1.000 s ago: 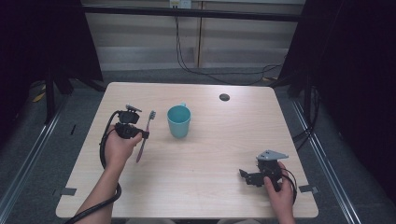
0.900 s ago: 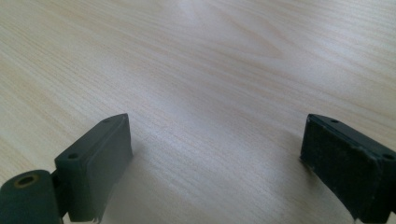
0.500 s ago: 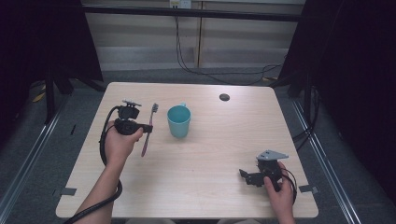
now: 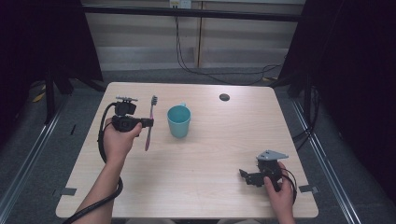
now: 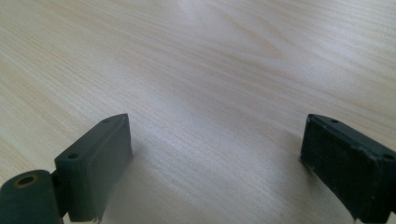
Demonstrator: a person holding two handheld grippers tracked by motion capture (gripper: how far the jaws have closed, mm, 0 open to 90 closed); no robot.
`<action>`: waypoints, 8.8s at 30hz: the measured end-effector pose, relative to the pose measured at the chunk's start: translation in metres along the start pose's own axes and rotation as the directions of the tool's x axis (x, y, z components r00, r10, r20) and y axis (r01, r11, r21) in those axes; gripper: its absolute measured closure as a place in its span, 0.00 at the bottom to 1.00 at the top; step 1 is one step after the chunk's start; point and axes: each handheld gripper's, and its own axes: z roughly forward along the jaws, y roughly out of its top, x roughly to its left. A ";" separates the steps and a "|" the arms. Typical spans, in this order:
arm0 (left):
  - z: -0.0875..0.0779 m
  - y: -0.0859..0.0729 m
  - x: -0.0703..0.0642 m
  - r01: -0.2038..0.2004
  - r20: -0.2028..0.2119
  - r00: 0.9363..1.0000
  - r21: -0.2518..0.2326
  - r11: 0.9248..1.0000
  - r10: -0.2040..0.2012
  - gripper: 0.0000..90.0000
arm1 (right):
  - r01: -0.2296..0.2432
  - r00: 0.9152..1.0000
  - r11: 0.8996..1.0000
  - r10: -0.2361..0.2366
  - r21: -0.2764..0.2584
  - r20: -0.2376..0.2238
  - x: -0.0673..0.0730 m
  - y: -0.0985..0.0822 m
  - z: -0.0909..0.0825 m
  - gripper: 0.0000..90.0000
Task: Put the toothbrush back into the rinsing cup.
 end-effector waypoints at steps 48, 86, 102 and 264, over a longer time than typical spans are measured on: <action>-0.004 0.032 -0.021 -0.016 0.031 0.999 -0.212 0.977 0.023 0.91 | 0.000 1.000 1.000 0.000 0.000 0.000 0.000 0.000 0.000 0.09; 0.012 0.054 -0.033 -0.014 0.062 0.998 -0.294 0.956 0.033 0.91 | 0.000 1.000 1.000 0.000 0.000 0.000 0.000 0.000 0.000 0.09; 0.026 0.064 -0.041 -0.031 0.063 0.997 -0.297 0.954 0.052 0.91 | 0.000 1.000 1.000 0.000 -0.001 0.001 0.000 0.000 0.000 0.09; 0.062 0.002 -0.017 -0.108 -0.009 0.994 -0.246 0.963 0.109 0.28 | 0.009 1.000 1.000 -0.009 0.000 -0.006 0.001 0.002 0.003 0.09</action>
